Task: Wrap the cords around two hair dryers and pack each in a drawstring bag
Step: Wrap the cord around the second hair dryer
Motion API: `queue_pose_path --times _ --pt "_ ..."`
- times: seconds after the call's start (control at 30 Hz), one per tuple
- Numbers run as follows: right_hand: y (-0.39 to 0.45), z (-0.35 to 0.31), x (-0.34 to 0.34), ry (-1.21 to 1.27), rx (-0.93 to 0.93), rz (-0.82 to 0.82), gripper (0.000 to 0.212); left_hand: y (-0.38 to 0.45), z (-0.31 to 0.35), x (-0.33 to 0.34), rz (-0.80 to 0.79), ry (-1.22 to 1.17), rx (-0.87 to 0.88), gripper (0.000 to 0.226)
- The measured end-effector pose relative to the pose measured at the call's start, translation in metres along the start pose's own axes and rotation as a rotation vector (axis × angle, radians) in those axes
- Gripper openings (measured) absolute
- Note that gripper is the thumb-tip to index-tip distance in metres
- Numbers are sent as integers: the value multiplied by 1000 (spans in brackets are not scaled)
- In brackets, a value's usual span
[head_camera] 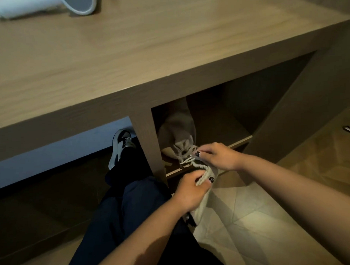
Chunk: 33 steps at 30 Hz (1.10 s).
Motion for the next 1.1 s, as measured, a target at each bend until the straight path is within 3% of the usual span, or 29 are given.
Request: queue_pose_path --times 0.27,0.37,0.57,0.73,0.87,0.97,1.03,1.1 --pt "-60 -43 -34 -47 -107 1 32 -14 78 -33 -50 119 256 18" --pt "-81 -64 -50 -158 -145 43 34 -26 107 -55 -3 189 328 16" --pt "-132 -123 -78 -389 -220 136 49 -64 154 -110 83 134 381 8" --pt "-149 -178 -81 -251 -323 141 72 -107 180 -161 139 32 380 19" --pt "-145 -228 -67 -225 -353 59 63 -140 182 -198 64 69 374 22" --pt "-140 -261 -55 -273 -330 19 52 -161 161 -219 -27 303 338 18" --pt "-133 -281 -45 -298 -350 -10 47 -174 142 -237 2 469 320 16" --pt "-124 -301 -36 -308 -377 -30 37 -186 125 -255 44 443 289 13"
Point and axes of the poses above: each hand's wrist, its own y-axis towards the middle knuckle, its own x-axis out of the palm, z = x × y, the point moved 7 cm from there along y, towards the middle knuckle, and after that the axes turned 11 degrees about y, right-handed, at the moved point
